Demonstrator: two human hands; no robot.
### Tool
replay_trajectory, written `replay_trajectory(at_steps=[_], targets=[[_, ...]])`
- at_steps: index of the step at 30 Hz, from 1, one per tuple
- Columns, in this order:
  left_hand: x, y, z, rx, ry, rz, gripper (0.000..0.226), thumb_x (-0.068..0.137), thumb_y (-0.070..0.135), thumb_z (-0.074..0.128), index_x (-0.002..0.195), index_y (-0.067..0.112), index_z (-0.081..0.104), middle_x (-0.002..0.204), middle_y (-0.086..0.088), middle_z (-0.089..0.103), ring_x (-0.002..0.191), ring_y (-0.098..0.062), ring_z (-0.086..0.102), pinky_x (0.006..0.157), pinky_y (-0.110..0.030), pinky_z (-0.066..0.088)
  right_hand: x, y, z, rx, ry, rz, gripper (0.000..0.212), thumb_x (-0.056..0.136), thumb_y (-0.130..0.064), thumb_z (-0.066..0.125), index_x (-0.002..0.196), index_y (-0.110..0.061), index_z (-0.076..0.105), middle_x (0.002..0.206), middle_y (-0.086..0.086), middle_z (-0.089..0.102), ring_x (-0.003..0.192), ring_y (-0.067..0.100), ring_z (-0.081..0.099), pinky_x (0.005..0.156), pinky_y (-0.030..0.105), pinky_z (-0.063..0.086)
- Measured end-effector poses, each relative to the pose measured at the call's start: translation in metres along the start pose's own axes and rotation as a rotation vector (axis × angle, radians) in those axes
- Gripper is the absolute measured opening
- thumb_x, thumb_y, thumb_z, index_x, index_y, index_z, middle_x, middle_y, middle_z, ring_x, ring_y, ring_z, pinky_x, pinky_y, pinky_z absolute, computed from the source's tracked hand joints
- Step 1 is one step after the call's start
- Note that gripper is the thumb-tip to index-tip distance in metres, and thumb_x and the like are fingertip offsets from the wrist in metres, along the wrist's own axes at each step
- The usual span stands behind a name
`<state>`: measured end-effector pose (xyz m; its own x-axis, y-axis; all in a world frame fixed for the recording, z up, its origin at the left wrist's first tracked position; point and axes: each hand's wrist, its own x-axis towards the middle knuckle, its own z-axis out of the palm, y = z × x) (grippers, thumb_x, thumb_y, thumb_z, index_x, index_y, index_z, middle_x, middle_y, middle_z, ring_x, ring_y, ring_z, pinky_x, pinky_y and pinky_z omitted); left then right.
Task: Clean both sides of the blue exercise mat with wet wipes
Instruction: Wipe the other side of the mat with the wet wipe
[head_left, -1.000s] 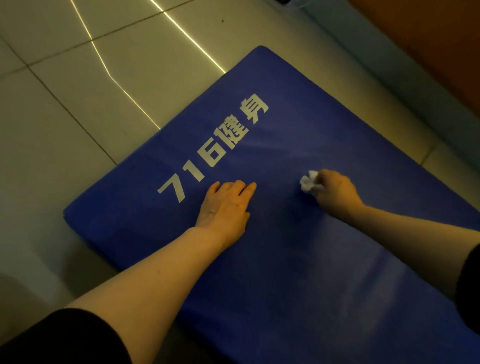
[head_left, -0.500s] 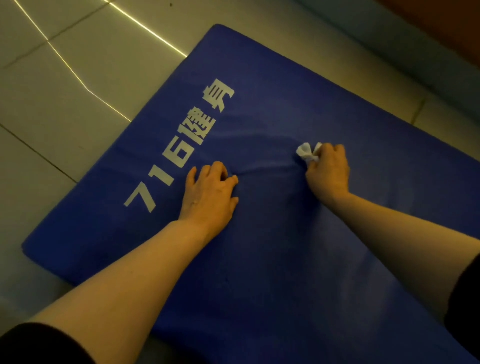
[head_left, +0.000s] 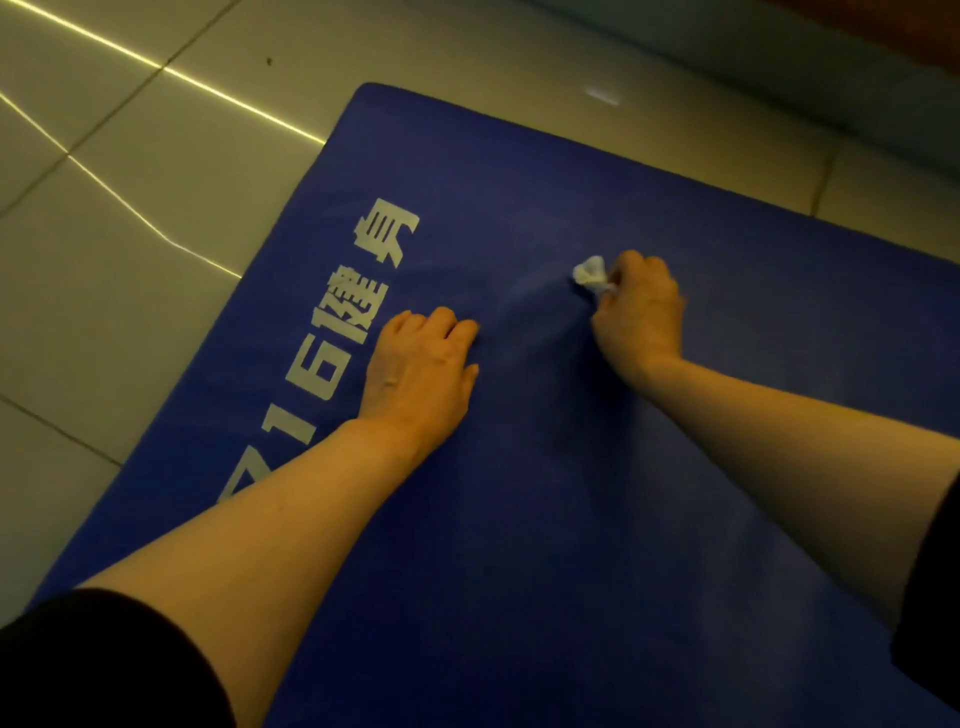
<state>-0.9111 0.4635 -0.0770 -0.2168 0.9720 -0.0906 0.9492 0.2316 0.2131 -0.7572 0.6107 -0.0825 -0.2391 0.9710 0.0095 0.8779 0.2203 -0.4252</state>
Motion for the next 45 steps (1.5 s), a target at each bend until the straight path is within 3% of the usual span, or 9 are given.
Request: replay_trajectory(at_steps=[4, 11, 14, 17, 21, 25, 31, 37, 45], targets=[[0.025, 0.001, 0.008, 0.014, 0.022, 0.022, 0.04, 0.097, 0.024, 0.052, 0.137, 0.017, 0.048, 0.122, -0.007, 0.05, 0.11, -0.026, 0.048, 0.111, -0.044, 0.029, -0.029, -0.029, 0.027, 0.09, -0.162, -0.422, 0.006, 0.087, -0.009, 0.052, 0.084, -0.004, 0.054, 0.097, 0.017, 0.053, 0.082, 0.037, 0.053, 0.063, 0.033, 0.032], [0.068, -0.007, 0.015, -0.072, 0.08, 0.151, 0.012, 0.091, 0.01, 0.06, 0.102, 0.005, 0.063, 0.131, -0.014, 0.056, 0.121, -0.031, 0.052, 0.113, -0.048, 0.029, 0.042, 0.016, 0.005, 0.047, 0.112, 0.068, 0.009, 0.091, -0.01, 0.052, 0.095, -0.002, 0.053, 0.111, 0.016, 0.047, 0.085, 0.038, 0.052, 0.071, 0.043, 0.042], [0.083, -0.007, 0.018, -0.052, 0.222, 0.178, 0.01, 0.084, 0.006, 0.066, 0.092, 0.007, 0.061, 0.094, -0.011, 0.061, 0.082, -0.03, 0.058, 0.09, -0.045, 0.045, 0.032, -0.007, 0.021, 0.102, 0.112, -0.076, 0.006, 0.088, -0.006, 0.053, 0.092, -0.002, 0.054, 0.108, 0.018, 0.05, 0.082, 0.039, 0.053, 0.063, 0.036, 0.032], [0.105, 0.0, 0.021, -0.014, 0.291, 0.166, 0.013, 0.087, 0.008, 0.061, 0.1, 0.007, 0.064, 0.086, -0.01, 0.059, 0.073, -0.027, 0.054, 0.076, -0.041, 0.046, 0.017, -0.026, 0.038, 0.139, -0.065, -0.369, 0.005, 0.084, -0.004, 0.056, 0.088, -0.004, 0.054, 0.101, 0.016, 0.051, 0.076, 0.035, 0.053, 0.058, 0.032, 0.031], [0.142, 0.009, 0.02, -0.114, 0.311, 0.126, 0.009, 0.088, 0.003, 0.053, 0.087, -0.001, 0.061, 0.099, -0.017, 0.059, 0.081, -0.032, 0.054, 0.066, -0.042, 0.048, 0.063, 0.008, 0.021, 0.086, 0.099, -0.179, 0.011, 0.087, -0.007, 0.052, 0.096, -0.002, 0.055, 0.105, 0.018, 0.051, 0.083, 0.038, 0.053, 0.066, 0.038, 0.037], [0.171, 0.024, 0.028, -0.23, 0.225, 0.021, 0.012, 0.092, 0.008, 0.051, 0.093, -0.003, 0.057, 0.129, -0.016, 0.051, 0.109, -0.032, 0.051, 0.079, -0.032, 0.04, 0.094, 0.028, 0.009, 0.031, 0.214, 0.056, 0.01, 0.088, -0.005, 0.049, 0.096, -0.001, 0.054, 0.112, 0.017, 0.05, 0.085, 0.035, 0.053, 0.061, 0.026, 0.026], [0.18, 0.028, 0.044, -0.198, 0.346, -0.022, 0.025, 0.09, 0.013, 0.048, 0.11, 0.002, 0.058, 0.115, -0.018, 0.057, 0.1, -0.035, 0.056, 0.09, -0.045, 0.047, 0.082, -0.018, 0.041, 0.107, 0.077, -0.309, 0.007, 0.079, -0.002, 0.06, 0.086, 0.0, 0.057, 0.097, 0.02, 0.056, 0.071, 0.037, 0.056, 0.056, 0.027, 0.029], [0.179, 0.025, 0.051, -0.116, 0.323, 0.052, 0.044, 0.097, 0.024, 0.039, 0.138, 0.012, 0.051, 0.143, -0.011, 0.048, 0.136, -0.028, 0.041, 0.114, -0.042, 0.029, 0.142, 0.016, 0.015, 0.037, 0.251, 0.174, 0.013, 0.089, -0.007, 0.051, 0.101, -0.003, 0.054, 0.116, 0.013, 0.05, 0.088, 0.031, 0.054, 0.061, 0.025, 0.026], [0.18, 0.023, 0.05, -0.043, 0.252, 0.069, 0.05, 0.099, 0.042, 0.035, 0.142, 0.02, 0.045, 0.151, -0.008, 0.04, 0.142, -0.024, 0.032, 0.116, -0.041, 0.022, 0.151, -0.02, 0.035, 0.102, 0.176, -0.083, 0.012, 0.076, -0.001, 0.063, 0.087, -0.001, 0.057, 0.098, 0.019, 0.055, 0.071, 0.037, 0.055, 0.053, 0.032, 0.035]])
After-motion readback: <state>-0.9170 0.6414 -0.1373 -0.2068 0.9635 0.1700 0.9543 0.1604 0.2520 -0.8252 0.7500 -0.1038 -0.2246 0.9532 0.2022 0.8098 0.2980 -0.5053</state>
